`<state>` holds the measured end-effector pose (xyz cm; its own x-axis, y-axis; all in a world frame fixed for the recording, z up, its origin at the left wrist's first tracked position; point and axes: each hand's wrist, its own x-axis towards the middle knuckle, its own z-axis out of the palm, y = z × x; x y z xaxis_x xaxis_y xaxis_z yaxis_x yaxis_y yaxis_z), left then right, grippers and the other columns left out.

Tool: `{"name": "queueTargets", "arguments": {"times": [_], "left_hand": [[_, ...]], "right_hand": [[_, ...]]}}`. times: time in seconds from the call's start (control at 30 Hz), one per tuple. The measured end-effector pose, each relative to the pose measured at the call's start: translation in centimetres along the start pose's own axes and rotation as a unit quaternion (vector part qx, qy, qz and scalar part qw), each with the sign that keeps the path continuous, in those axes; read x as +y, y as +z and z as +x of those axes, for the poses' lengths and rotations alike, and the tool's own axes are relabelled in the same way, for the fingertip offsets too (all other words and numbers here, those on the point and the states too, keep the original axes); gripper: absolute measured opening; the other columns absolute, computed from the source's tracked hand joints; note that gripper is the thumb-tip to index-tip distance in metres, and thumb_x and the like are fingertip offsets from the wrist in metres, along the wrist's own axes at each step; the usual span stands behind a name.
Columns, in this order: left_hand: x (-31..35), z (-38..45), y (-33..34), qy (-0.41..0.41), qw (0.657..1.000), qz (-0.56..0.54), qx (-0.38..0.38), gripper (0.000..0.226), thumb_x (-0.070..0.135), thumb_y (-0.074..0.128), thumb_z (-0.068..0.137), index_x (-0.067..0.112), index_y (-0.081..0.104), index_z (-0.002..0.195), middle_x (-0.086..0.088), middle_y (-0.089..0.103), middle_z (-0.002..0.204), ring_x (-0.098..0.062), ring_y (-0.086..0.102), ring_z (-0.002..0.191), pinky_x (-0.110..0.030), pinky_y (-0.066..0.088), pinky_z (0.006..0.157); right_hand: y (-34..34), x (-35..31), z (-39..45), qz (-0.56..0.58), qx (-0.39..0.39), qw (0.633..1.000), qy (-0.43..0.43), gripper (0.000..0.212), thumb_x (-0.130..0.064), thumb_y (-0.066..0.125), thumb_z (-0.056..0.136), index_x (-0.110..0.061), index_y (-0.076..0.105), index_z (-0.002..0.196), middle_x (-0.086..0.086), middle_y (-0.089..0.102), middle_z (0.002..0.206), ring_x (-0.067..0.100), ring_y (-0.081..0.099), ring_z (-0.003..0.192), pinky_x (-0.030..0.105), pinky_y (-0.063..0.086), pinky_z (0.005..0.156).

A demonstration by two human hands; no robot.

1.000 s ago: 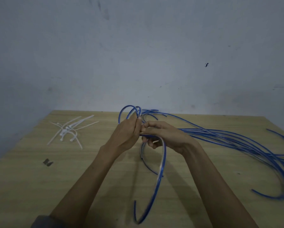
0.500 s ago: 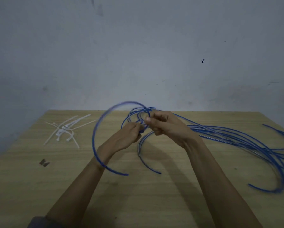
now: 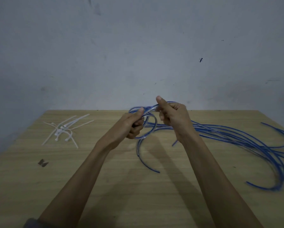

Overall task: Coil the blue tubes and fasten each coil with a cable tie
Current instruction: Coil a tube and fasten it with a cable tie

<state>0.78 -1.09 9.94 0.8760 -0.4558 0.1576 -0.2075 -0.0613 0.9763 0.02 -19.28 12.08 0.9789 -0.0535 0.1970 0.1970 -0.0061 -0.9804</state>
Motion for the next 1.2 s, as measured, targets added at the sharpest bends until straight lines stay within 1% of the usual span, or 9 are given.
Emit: {"name": "queueTargets", "arguments": {"times": [0.1,0.17,0.27,0.33,0.37,0.47,0.63,0.83,1.2], "left_hand": [[0.6,-0.2,-0.7,-0.019,0.994,-0.108,-0.017,0.046,0.05,0.036,0.1,0.021,0.019,0.069,0.008,0.013,0.05,-0.007,0.007,0.042,-0.027,0.006,0.044],[1.3,-0.6,-1.1,-0.027,0.985,-0.166,-0.038,0.046,0.047,0.034,0.102,0.021,0.019,0.068,0.007,0.01,0.05,-0.006,0.008,0.04,-0.024,0.008,0.041],[2.4,-1.2,-1.6,-0.026,0.978,-0.2,-0.061,0.045,0.045,0.034,0.101,0.022,0.021,0.065,0.007,0.009,0.05,-0.009,0.005,0.041,-0.024,0.007,0.041],[3.1,-1.6,-1.7,-0.021,0.971,-0.229,-0.07,0.044,0.046,0.037,0.099,0.023,0.023,0.064,0.008,0.009,0.049,-0.01,0.004,0.041,-0.025,0.007,0.042],[3.5,-1.7,-1.7,-0.016,0.965,-0.25,-0.074,0.044,0.047,0.038,0.098,0.024,0.023,0.064,0.008,0.008,0.048,-0.01,0.004,0.04,-0.024,0.008,0.041],[3.8,-1.7,-2.2,-0.001,0.939,-0.335,-0.074,0.044,0.046,0.037,0.099,0.025,0.03,0.06,0.008,0.007,0.047,-0.01,0.003,0.037,-0.022,0.011,0.038],[2.6,-0.9,-3.3,-0.007,0.885,-0.445,-0.139,0.045,0.042,0.033,0.104,0.02,0.038,0.065,0.007,0.016,0.045,-0.01,0.013,0.035,-0.022,0.015,0.038],[2.0,-0.6,-2.4,-0.015,0.931,-0.354,-0.089,0.037,0.034,0.03,0.102,0.017,0.04,0.07,0.004,0.026,0.054,-0.009,0.029,0.041,-0.027,0.031,0.051],[2.3,-0.6,-1.8,-0.014,0.98,-0.195,0.025,0.036,0.038,0.041,0.103,0.008,0.06,0.097,0.003,0.033,0.064,-0.008,0.032,0.045,-0.024,0.031,0.055]], "right_hand": [[-0.8,-1.8,-1.0,-0.218,-0.02,0.975,-0.032,0.063,-0.06,0.065,0.088,-0.014,0.062,0.044,0.009,0.06,0.048,0.011,0.046,0.039,0.019,0.039,0.046],[-1.5,-2.9,-1.4,-0.268,0.031,0.953,-0.135,0.055,-0.057,0.07,0.085,-0.014,0.063,0.052,-0.003,0.052,0.044,0.01,0.044,0.042,0.023,0.038,0.05],[-1.1,-3.7,-2.2,-0.29,0.097,0.899,-0.312,0.044,-0.06,0.073,0.079,-0.028,0.062,0.107,-0.008,0.062,0.095,0.005,0.058,0.089,0.028,0.044,0.083],[-0.4,-3.4,-2.2,-0.325,-0.024,0.906,-0.27,0.067,-0.063,0.069,0.081,-0.038,0.044,0.138,-0.011,0.054,0.133,0.002,0.048,0.126,0.029,0.037,0.109],[0.1,-3.1,-2.1,-0.304,-0.089,0.92,-0.229,0.062,-0.058,0.067,0.086,-0.034,0.046,0.14,-0.011,0.056,0.135,0.002,0.05,0.127,0.032,0.04,0.11],[1.1,-2.5,-1.8,-0.149,-0.189,0.959,-0.151,0.033,-0.033,0.059,0.099,-0.013,0.061,0.126,0.001,0.073,0.096,0.014,0.069,0.096,0.035,0.055,0.087],[1.4,-1.8,-1.7,0.072,-0.225,0.97,-0.051,0.036,-0.033,0.056,0.093,-0.006,0.065,0.115,0.0,0.062,0.074,0.016,0.064,0.075,0.032,0.055,0.076],[0.9,-0.8,-0.8,0.056,-0.185,0.98,-0.034,0.013,-0.032,0.072,0.08,-0.019,0.069,0.082,0.001,0.058,0.074,0.012,0.059,0.063,0.029,0.055,0.065],[-0.1,-0.5,-0.3,0.022,-0.152,0.988,-0.022,0.01,-0.011,0.073,0.088,-0.008,0.07,0.097,-0.001,0.062,0.071,0.017,0.062,0.068,0.027,0.055,0.064]]}}
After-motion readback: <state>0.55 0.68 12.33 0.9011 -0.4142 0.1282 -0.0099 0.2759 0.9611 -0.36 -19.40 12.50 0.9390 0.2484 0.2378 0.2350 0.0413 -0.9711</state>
